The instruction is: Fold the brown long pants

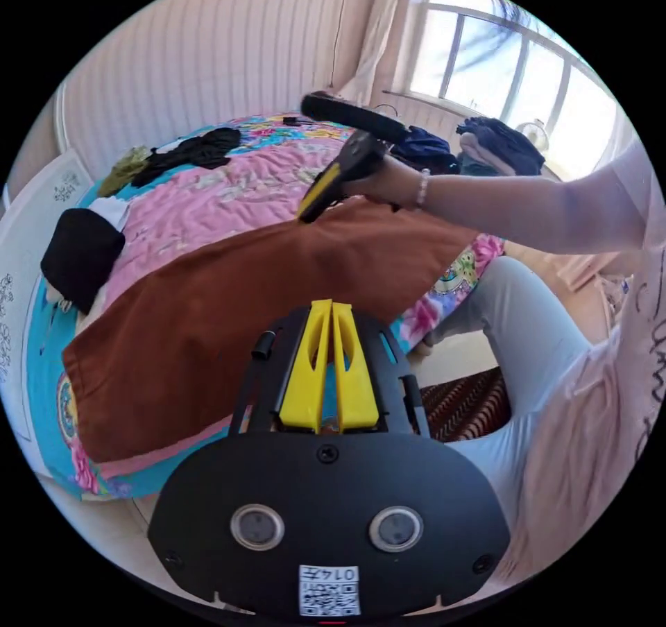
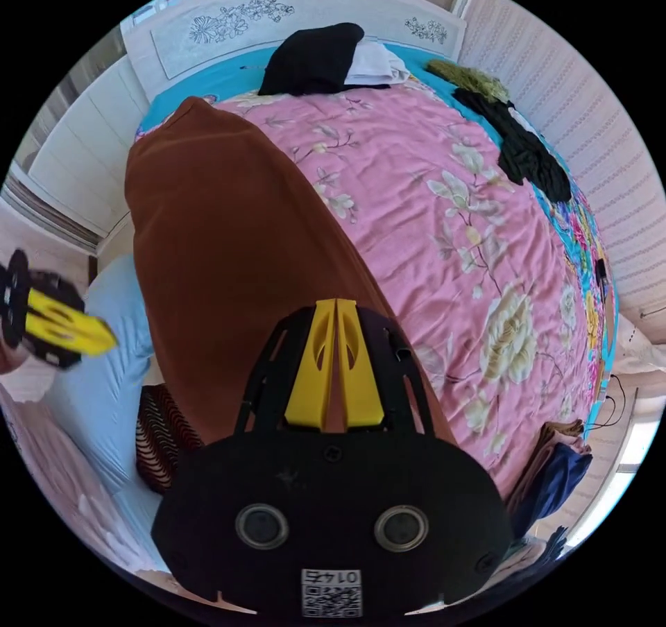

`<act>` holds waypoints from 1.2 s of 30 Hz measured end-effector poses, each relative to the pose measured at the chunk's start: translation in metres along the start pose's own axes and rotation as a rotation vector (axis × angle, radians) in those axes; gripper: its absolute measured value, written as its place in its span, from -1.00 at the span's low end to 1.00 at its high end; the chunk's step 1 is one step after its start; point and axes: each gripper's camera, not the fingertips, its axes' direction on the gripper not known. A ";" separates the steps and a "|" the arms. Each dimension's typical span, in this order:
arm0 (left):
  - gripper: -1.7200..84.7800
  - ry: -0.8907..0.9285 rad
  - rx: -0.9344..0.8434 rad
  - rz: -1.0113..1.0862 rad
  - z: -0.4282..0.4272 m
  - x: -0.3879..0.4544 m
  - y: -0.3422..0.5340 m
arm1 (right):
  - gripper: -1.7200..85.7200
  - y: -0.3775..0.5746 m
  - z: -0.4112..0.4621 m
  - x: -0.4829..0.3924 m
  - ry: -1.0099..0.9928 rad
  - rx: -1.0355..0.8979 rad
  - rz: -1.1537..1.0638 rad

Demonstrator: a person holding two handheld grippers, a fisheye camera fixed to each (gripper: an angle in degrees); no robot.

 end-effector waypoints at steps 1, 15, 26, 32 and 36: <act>-0.98 -0.007 0.005 0.018 0.010 0.011 -0.005 | -0.97 -0.002 0.006 -0.001 0.010 -0.014 0.009; -0.98 -0.049 -0.170 0.008 0.126 0.061 -0.011 | -0.97 0.042 0.039 0.055 -0.068 -0.129 0.160; -0.98 0.068 -0.137 0.018 0.109 0.078 -0.025 | -0.95 0.388 -0.064 0.110 -0.178 0.530 0.797; -0.95 0.247 -0.065 0.133 0.128 0.114 -0.095 | -0.80 0.619 -0.092 0.121 0.136 0.629 1.330; -0.84 0.204 -0.010 0.239 0.150 0.150 -0.165 | -0.66 0.707 -0.085 0.132 0.169 0.669 1.576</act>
